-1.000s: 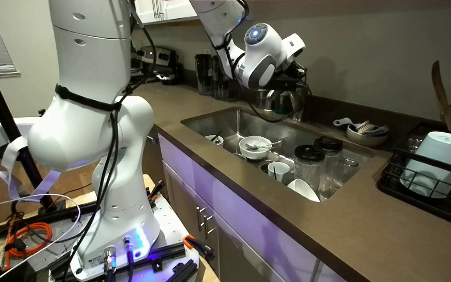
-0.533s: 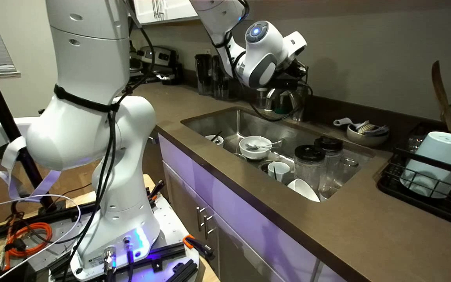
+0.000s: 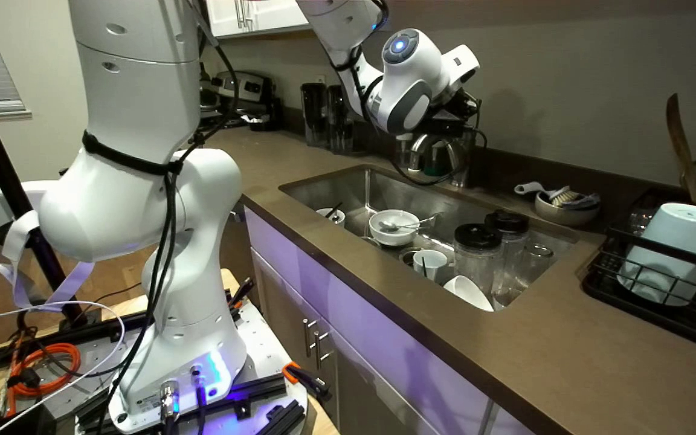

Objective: Open the faucet

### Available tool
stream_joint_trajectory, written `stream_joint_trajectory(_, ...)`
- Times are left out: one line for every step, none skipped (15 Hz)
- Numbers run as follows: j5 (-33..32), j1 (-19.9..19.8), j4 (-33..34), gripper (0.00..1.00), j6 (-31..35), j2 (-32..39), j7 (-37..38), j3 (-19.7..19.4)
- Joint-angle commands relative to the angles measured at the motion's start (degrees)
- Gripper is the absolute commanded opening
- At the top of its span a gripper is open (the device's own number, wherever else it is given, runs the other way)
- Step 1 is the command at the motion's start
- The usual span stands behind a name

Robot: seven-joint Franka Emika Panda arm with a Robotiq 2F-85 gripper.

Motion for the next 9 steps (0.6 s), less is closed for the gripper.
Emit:
stream_joint_trajectory(-0.64, -1.75, -0.77, 0.03, 0.00, 0.32, 0.14, 1.48)
stream_joint_trajectory(-0.74, -1.77, -1.14, 0.03, 0.00, 0.35, -0.03, 1.41)
stream_joint_trajectory(-0.81, -1.92, -1.32, 0.03, 0.00, 0.33, -0.02, 1.53)
stream_joint_trajectory(-0.86, -2.04, -1.38, 0.03, 0.00, 0.27, 0.00, 1.63)
stream_joint_trajectory(-0.93, -2.17, -1.54, 0.03, 0.00, 0.13, 0.01, 1.78)
stream_joint_trajectory(-1.01, -2.33, -1.47, 0.03, 0.00, 0.01, 0.02, 1.96)
stream_joint_trajectory(-1.19, -2.50, -1.24, 0.03, 0.00, -0.58, 0.08, 2.33)
stream_joint_trajectory(-1.38, -2.71, -1.11, 0.03, 0.00, -1.02, 0.06, 2.69)
stream_joint_trajectory(-1.35, -2.77, -1.22, 0.03, 0.00, -1.33, 0.11, 2.97)
